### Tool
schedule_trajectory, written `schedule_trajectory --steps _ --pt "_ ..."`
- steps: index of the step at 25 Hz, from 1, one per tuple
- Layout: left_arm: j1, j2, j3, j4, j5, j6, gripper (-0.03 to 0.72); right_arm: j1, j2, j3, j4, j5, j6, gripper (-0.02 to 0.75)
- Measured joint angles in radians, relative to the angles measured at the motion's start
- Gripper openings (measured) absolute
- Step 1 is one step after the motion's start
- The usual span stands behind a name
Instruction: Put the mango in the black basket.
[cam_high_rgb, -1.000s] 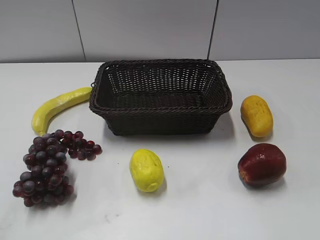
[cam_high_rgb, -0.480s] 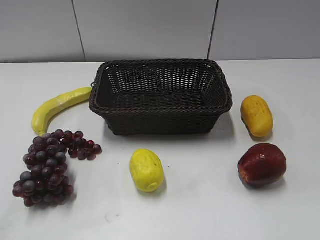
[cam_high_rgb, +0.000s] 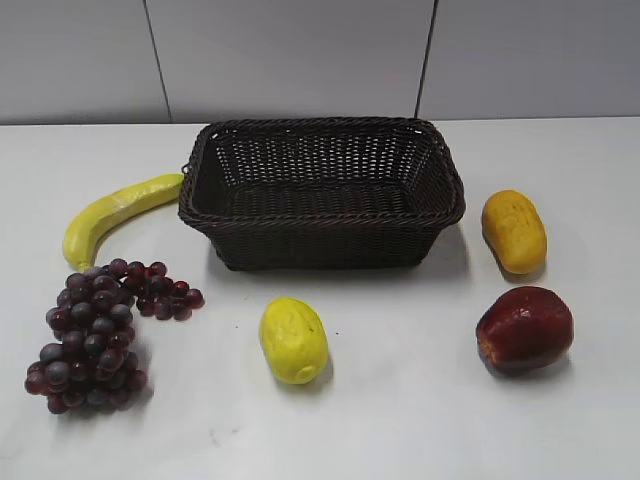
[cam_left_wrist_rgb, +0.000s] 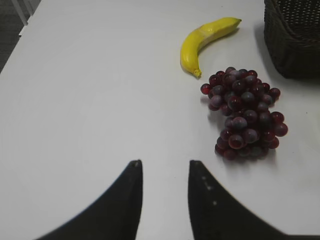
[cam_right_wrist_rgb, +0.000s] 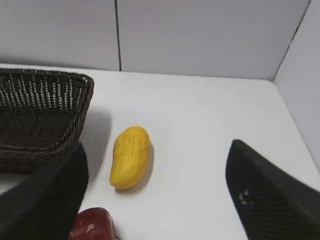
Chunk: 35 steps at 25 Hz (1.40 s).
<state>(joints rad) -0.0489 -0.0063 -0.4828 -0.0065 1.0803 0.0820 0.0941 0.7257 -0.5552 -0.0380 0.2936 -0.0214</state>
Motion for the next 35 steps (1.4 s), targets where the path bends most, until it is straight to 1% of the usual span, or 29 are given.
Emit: schedule_trajectory --steps 2,4,9,13,16,20,24,32,35 --pt "0.000 0.000 0.000 0.000 0.000 0.000 0.230 0.000 0.179 -0.058 0.012 -0.007 0.000 0.667" --pt "0.000 0.000 0.000 0.000 0.000 0.000 0.230 0.000 0.342 -0.152 0.023 0.024 0.000 0.667" --pt "0.000 0.000 0.000 0.000 0.000 0.000 0.230 0.000 0.700 -0.451 0.038 0.234 -0.002 0.666" --pt "0.000 0.000 0.000 0.000 0.000 0.000 0.230 0.000 0.910 -0.626 0.038 0.325 -0.011 0.666" --pt "0.000 0.000 0.000 0.000 0.000 0.000 0.230 0.002 1.032 -0.704 0.046 0.364 -0.011 0.666" --pt "0.000 0.000 0.000 0.000 0.000 0.000 0.230 0.020 1.148 -0.770 0.057 0.385 -0.029 0.666" --pt "0.000 0.000 0.000 0.000 0.000 0.000 0.230 0.049 1.240 -0.801 0.064 0.372 -0.035 0.664" --pt "0.000 0.000 0.000 0.000 0.000 0.000 0.230 0.052 1.371 -0.808 0.065 0.337 -0.036 0.661" --pt "0.000 0.000 0.000 0.000 0.000 0.000 0.230 0.052 1.394 -0.809 0.065 0.329 -0.036 0.634"
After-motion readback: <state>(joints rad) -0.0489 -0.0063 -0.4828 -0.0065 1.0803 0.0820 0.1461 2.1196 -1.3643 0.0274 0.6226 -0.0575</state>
